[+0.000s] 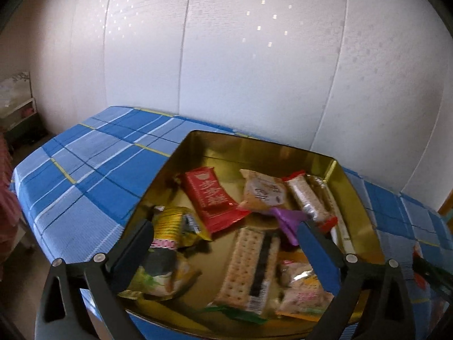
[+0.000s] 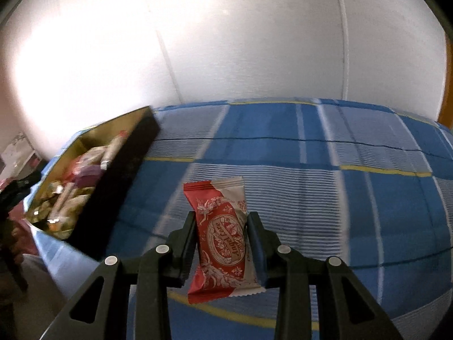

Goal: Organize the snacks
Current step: 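Carry the patterned cake into the gold tin and open the right gripper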

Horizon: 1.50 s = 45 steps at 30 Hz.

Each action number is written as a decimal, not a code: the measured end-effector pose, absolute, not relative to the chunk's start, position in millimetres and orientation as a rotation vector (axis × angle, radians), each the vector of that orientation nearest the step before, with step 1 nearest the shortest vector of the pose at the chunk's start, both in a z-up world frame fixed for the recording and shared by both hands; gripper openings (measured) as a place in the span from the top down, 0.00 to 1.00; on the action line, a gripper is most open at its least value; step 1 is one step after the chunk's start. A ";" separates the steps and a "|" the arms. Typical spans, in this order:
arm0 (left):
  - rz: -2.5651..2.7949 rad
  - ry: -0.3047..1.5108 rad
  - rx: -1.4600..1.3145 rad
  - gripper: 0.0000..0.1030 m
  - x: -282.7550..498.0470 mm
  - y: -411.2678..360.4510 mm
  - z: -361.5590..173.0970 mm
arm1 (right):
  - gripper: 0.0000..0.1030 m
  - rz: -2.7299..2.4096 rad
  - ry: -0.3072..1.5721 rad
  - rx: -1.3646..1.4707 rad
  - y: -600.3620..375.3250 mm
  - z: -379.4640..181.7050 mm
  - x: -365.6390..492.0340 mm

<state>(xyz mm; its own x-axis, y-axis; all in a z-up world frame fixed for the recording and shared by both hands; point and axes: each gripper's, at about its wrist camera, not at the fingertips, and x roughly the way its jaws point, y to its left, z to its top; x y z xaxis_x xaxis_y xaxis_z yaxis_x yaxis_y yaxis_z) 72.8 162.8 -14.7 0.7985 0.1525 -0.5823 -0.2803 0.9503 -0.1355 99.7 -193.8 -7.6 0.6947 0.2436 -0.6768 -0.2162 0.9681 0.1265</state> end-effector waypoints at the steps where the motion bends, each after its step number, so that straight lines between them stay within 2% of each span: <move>1: 0.240 0.605 -0.220 0.01 71.5 164.3 -14.4 | 0.66 0.268 0.755 0.034 -187.0 -4.5 98.4; 14: 0.345 0.634 -0.219 0.00 60.6 189.6 -17.4 | 0.66 0.490 0.779 -0.057 -58.5 24.0 118.4; 29: 0.474 0.677 -0.237 0.00 54.7 215.7 -24.0 | 0.66 0.546 0.929 -0.151 61.7 2.8 187.6; 45: 0.534 0.728 -0.278 0.00 56.7 233.8 -31.1 | 0.65 0.524 0.947 -0.263 142.8 -18.1 251.1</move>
